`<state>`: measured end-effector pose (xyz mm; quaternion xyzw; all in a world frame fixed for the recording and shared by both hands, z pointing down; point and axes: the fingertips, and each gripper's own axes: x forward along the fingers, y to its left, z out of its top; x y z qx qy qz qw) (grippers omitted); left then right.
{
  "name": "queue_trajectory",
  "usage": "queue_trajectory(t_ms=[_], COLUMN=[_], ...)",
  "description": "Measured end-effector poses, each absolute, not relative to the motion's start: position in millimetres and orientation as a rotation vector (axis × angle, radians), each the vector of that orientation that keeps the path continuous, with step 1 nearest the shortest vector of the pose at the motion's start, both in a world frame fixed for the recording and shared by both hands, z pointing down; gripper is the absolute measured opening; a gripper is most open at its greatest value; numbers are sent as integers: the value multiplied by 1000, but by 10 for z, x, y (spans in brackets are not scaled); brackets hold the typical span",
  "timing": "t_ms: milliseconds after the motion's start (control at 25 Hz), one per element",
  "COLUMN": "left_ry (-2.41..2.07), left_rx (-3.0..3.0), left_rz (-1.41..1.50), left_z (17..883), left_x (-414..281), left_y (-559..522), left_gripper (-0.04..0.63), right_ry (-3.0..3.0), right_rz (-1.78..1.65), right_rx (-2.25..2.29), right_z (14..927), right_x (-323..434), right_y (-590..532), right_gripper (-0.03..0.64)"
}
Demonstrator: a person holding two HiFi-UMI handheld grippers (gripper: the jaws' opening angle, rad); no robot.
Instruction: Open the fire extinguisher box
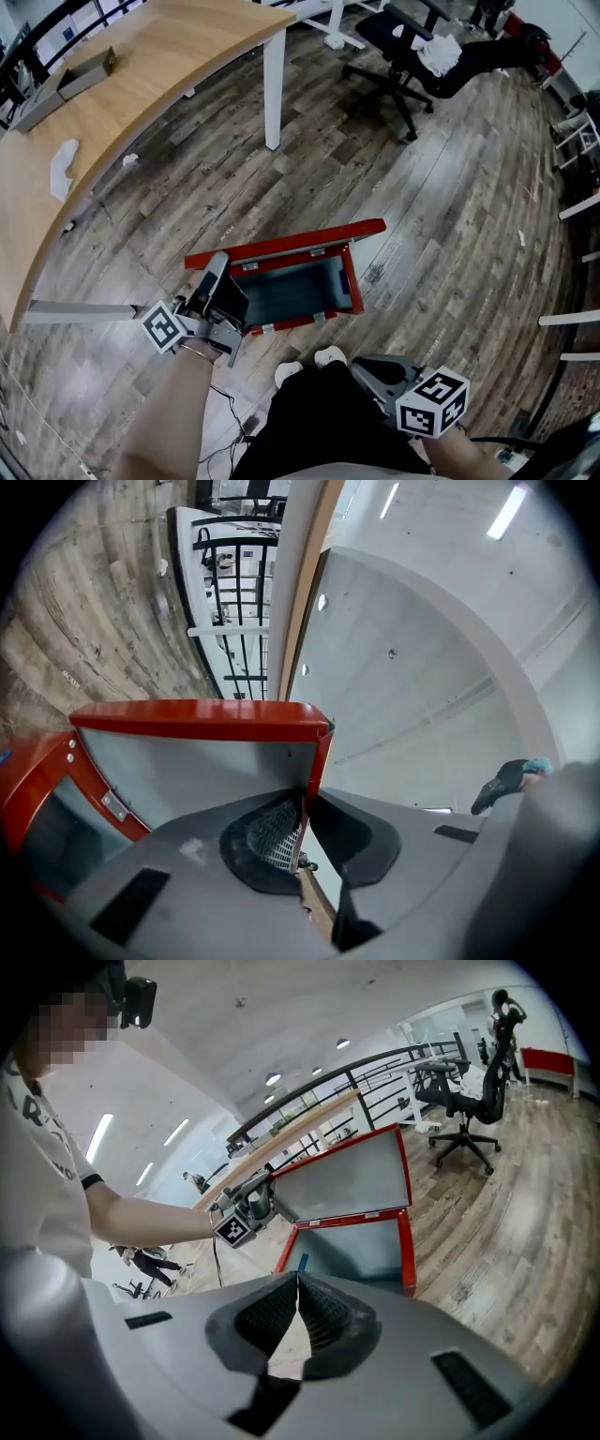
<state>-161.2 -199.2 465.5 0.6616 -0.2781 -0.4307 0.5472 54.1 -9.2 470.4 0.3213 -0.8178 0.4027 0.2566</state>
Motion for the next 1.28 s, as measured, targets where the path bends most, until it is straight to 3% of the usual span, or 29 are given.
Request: queue_trajectory(t_ms=[1280], left_ry=[-827], left_rx=[1478], left_rz=[-1061], left_z=[4849], left_x=[-1806], left_y=[-2879], left_gripper=[35], right_ry=[-2242], right_rz=[1173], right_rx=[724], right_z=[4940], right_x=[642], right_y=[-740], right_gripper=[11])
